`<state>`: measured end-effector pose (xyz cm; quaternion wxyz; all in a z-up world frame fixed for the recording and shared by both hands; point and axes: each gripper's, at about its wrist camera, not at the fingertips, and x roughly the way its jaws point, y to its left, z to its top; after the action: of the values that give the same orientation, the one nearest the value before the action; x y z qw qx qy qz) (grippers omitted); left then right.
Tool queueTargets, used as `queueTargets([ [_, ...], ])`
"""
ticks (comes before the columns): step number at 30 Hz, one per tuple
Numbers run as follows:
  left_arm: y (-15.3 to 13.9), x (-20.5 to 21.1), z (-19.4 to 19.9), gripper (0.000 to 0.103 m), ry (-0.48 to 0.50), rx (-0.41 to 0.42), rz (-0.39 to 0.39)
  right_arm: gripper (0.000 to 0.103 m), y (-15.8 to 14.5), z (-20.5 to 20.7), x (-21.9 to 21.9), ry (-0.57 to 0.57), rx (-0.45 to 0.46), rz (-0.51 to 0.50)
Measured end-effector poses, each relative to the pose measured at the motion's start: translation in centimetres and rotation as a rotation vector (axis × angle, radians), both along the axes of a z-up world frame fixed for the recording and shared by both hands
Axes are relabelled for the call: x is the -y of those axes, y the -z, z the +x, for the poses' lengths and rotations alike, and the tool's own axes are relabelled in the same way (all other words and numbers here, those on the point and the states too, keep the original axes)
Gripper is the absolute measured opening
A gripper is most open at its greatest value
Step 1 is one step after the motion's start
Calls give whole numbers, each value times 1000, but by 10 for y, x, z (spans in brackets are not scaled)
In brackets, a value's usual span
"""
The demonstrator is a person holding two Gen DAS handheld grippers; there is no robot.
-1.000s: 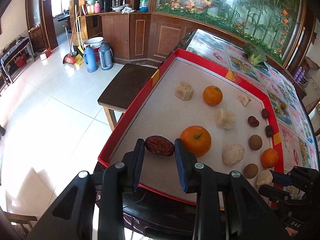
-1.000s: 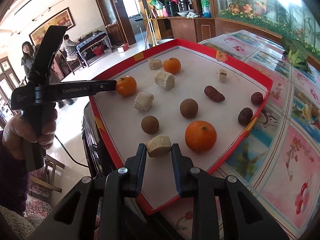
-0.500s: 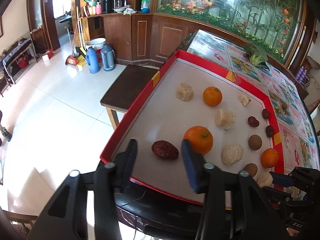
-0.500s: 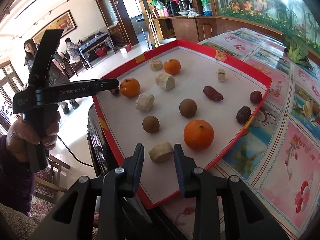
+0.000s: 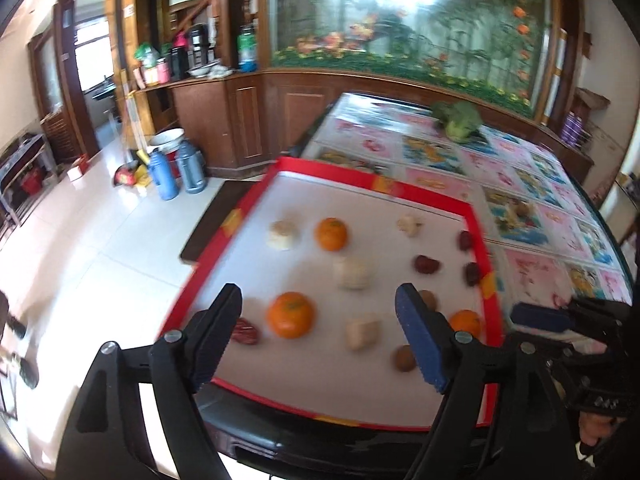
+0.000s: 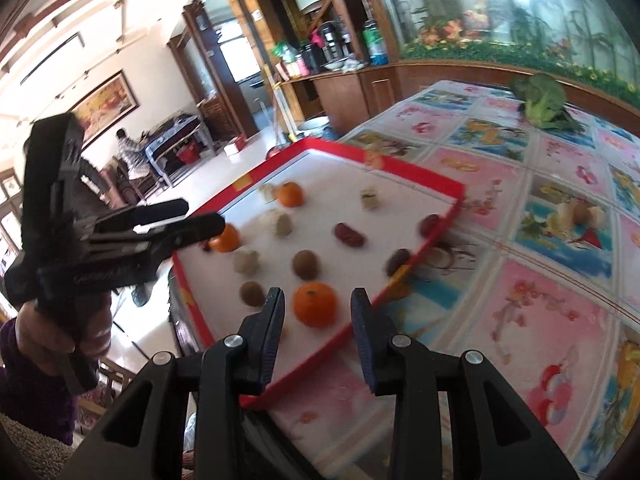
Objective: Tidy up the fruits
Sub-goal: 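Grasp a beige cube with the right tool while the left tool grasps a brown kiwi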
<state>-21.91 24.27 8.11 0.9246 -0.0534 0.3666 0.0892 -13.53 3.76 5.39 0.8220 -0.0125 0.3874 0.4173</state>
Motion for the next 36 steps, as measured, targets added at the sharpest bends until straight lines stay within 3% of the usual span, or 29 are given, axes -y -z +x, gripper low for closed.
queueTargets([
  [10, 1, 113, 42, 80, 289, -48, -26, 34, 5, 38, 95, 256, -52, 48],
  [17, 6, 172, 68, 80, 411, -85, -24, 34, 10, 65, 147, 409, -75, 24],
  [25, 12, 202, 112, 80, 447, -123, -14, 34, 9, 110, 162, 467, -36, -66],
  [36, 28, 204, 170, 80, 373, -153, 22, 34, 28, 173, 143, 465, -37, -157],
])
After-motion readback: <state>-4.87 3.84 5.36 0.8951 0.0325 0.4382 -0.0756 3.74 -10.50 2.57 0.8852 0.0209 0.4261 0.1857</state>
